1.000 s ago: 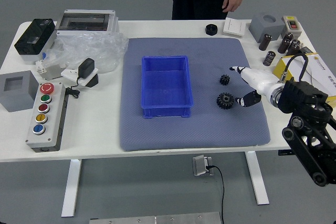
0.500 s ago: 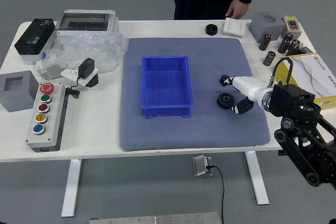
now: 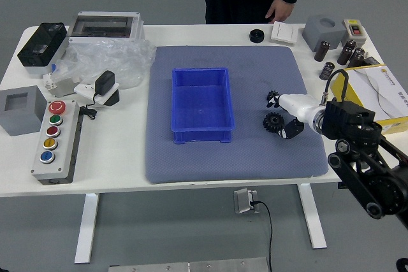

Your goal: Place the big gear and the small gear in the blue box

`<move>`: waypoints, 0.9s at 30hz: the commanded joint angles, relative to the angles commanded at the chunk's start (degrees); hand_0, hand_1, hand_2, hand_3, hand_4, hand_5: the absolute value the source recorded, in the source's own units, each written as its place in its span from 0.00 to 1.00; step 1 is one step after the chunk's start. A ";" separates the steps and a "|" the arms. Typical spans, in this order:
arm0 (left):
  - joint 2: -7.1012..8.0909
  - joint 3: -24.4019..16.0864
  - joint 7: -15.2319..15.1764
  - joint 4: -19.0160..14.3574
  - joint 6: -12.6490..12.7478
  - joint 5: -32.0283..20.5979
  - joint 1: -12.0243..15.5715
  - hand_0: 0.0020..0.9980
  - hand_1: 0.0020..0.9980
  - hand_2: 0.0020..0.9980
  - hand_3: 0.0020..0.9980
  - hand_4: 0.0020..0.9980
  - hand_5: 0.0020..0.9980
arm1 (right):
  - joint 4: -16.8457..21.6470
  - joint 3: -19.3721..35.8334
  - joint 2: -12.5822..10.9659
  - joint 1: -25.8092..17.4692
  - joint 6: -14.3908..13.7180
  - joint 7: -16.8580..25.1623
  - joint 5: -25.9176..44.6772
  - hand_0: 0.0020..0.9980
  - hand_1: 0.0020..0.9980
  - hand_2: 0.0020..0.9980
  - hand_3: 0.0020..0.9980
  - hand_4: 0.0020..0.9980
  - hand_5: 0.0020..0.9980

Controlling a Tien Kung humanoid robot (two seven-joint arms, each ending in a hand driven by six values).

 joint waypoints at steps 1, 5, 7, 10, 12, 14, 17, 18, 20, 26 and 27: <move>0.00 -0.01 0.01 0.00 0.00 0.02 0.00 0.79 0.76 0.75 0.70 0.60 0.31 | -0.24 -0.06 0.00 0.19 -0.03 0.03 0.03 0.82 0.79 0.83 0.83 0.73 0.02; -0.02 -0.03 0.02 0.00 -0.02 0.04 -0.02 0.79 0.76 0.75 0.70 0.60 0.31 | -1.28 -0.45 0.08 0.92 -0.14 0.13 0.21 0.82 0.79 0.82 0.83 0.72 0.03; -0.04 0.02 0.01 0.00 -0.03 -0.02 -0.07 0.79 0.76 0.75 0.70 0.60 0.31 | -1.80 -0.76 0.14 1.29 -0.17 0.16 0.34 0.82 0.79 0.82 0.83 0.72 0.03; -0.04 0.06 0.00 0.00 -0.05 -0.08 -0.14 0.79 0.76 0.75 0.70 0.61 0.31 | -2.55 -1.31 0.19 1.84 -0.13 0.21 0.54 0.82 0.79 0.82 0.82 0.72 0.03; -0.03 0.08 0.01 0.00 -0.05 -0.11 -0.14 0.79 0.76 0.75 0.70 0.61 0.31 | -3.02 -1.71 0.19 2.17 -0.07 0.24 0.69 0.82 0.79 0.82 0.82 0.72 0.03; -0.02 0.10 0.03 0.00 -0.06 -0.12 -0.11 0.79 0.76 0.75 0.70 0.61 0.31 | -3.49 -2.13 0.15 2.48 0.04 0.27 0.85 0.82 0.79 0.82 0.82 0.72 0.03; -0.02 0.13 0.05 0.00 -0.08 -0.14 -0.07 0.79 0.76 0.75 0.70 0.61 0.31 | -4.06 -2.61 0.12 2.83 0.18 0.32 1.03 0.82 0.79 0.82 0.82 0.72 0.03; -0.03 0.15 0.05 0.00 -0.09 -0.15 -0.06 0.79 0.76 0.75 0.70 0.61 0.31 | -4.29 -2.78 0.12 2.96 0.22 0.33 1.11 0.82 0.79 0.82 0.82 0.72 0.03; -0.06 0.19 0.05 0.00 -0.11 -0.18 -0.05 0.79 0.76 0.75 0.70 0.61 0.31 | -4.65 -3.07 0.13 3.13 0.27 0.33 1.22 0.82 0.79 0.82 0.82 0.72 0.03; -0.08 0.27 0.05 0.00 -0.15 -0.19 -0.08 0.79 0.76 0.75 0.70 0.61 0.31 | -5.56 -3.87 0.27 3.49 0.35 0.31 1.45 0.82 0.78 0.81 0.82 0.71 0.04; -0.07 0.28 0.05 0.00 -0.15 -0.19 -0.08 0.79 0.76 0.75 0.70 0.61 0.31 | -5.70 -3.97 0.30 3.53 0.35 0.30 1.47 0.82 0.78 0.81 0.82 0.71 0.04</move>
